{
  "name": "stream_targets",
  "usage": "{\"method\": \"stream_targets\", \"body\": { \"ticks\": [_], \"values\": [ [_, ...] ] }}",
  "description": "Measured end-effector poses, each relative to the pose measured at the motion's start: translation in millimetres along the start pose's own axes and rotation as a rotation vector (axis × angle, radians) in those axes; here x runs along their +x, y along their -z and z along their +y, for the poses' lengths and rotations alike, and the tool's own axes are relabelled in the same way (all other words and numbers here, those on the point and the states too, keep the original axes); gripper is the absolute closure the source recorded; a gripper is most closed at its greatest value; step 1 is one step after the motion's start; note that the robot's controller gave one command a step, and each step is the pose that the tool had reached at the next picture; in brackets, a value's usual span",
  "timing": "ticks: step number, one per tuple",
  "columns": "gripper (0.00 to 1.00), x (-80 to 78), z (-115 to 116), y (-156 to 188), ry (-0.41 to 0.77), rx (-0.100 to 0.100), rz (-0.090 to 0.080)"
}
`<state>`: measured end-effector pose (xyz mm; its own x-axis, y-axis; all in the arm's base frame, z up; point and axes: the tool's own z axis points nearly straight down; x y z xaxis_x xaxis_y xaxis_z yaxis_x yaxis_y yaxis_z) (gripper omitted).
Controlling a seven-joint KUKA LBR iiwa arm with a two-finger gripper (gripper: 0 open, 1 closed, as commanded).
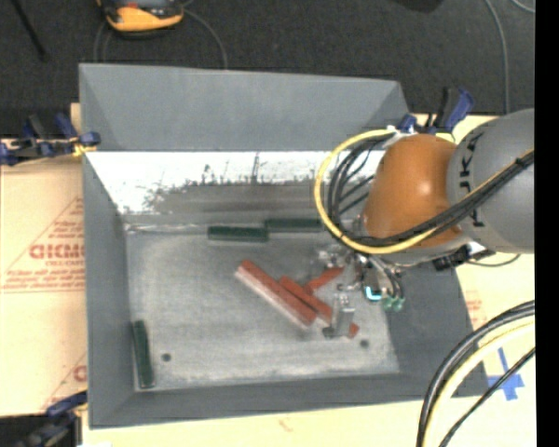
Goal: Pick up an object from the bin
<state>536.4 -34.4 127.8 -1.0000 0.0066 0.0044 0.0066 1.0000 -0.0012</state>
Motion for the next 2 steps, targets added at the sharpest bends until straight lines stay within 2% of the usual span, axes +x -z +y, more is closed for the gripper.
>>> {"method": "stream_targets", "body": {
  "ticks": [1,2],
  "values": [
    [0.0,-1.2,-0.1,3.7,0.001,0.001,-0.006],
    [1.0,-10.0,6.6,-47.1,-0.121,-0.001,-0.02]
  ]
}}
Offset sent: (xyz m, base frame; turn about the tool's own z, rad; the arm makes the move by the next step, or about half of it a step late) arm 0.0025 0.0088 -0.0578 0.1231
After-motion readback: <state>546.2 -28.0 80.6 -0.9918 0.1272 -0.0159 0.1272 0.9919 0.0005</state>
